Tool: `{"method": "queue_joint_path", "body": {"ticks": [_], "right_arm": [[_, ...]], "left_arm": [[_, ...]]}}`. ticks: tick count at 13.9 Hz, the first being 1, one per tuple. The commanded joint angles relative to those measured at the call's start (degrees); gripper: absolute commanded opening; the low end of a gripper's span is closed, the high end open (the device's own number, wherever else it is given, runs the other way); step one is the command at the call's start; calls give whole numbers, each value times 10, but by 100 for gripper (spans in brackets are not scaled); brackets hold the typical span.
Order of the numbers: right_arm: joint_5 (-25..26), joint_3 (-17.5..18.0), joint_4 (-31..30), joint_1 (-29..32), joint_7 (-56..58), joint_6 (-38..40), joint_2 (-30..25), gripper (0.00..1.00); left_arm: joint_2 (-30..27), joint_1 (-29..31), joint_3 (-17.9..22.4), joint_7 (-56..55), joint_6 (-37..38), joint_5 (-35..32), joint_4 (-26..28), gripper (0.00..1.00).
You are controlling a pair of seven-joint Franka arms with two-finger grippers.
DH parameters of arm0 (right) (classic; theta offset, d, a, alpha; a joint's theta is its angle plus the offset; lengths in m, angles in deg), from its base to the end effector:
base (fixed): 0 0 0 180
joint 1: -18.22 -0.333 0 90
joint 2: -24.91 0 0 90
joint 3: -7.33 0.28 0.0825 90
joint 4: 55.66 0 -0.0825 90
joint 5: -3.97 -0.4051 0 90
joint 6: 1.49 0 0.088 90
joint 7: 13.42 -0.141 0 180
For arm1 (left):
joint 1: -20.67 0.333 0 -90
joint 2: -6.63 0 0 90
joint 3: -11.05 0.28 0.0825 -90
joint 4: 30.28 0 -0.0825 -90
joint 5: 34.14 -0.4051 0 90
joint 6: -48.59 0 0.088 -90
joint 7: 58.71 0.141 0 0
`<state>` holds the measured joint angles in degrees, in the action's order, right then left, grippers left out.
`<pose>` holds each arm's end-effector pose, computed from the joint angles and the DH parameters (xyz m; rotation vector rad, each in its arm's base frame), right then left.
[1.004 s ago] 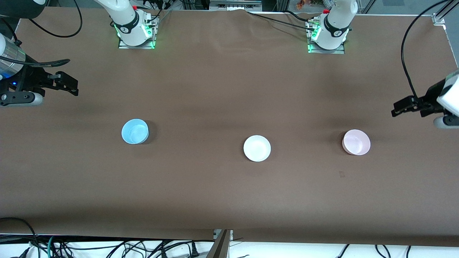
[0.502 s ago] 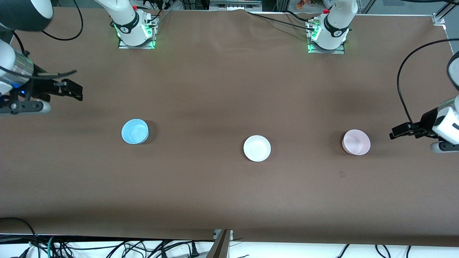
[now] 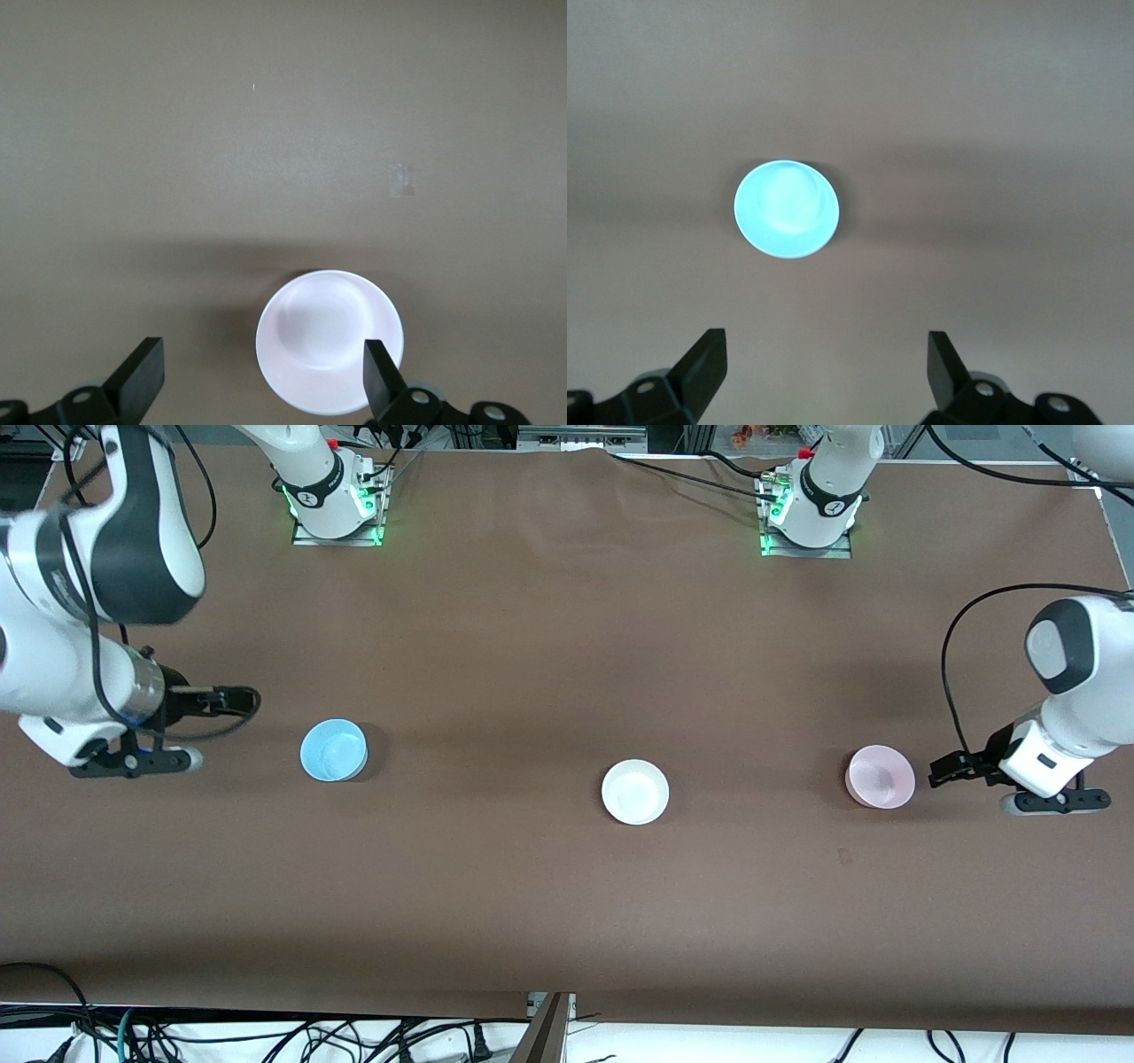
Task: Stack pink and blue bowls on white bowl
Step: 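Lower the right gripper to the blue rim while the left gripper lowers to pink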
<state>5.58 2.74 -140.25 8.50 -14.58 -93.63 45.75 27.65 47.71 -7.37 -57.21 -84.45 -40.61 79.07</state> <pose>0.6397 0.0583 0.3805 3.0504 0.1152 -0.3486 0.6276 0.1022 0.2397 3.1158 0.1148 0.1097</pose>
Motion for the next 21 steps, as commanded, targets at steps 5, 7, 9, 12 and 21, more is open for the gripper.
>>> {"method": "queue_joint_path", "body": {"ticks": [5,7,9,12,21], "right_arm": [[-31,2,-114,6,-11,-173,47,100],[-31,1,-164,6,-11,-241,47,100],[-30,1,-195,7,-10,-279,47,100],[-29,0,-229,7,-10,-321,47,100],[-29,-2,-319,8,-10,-435,39,100]], "left_arm": [[17,28,-4,8,-98,-31,73,96],[21,29,-4,8,-101,-31,79,95],[27,29,-4,5,-121,-33,89,94],[44,29,-4,2,-154,-33,96,93],[60,29,-3,-1,-163,-33,100,85]]}}
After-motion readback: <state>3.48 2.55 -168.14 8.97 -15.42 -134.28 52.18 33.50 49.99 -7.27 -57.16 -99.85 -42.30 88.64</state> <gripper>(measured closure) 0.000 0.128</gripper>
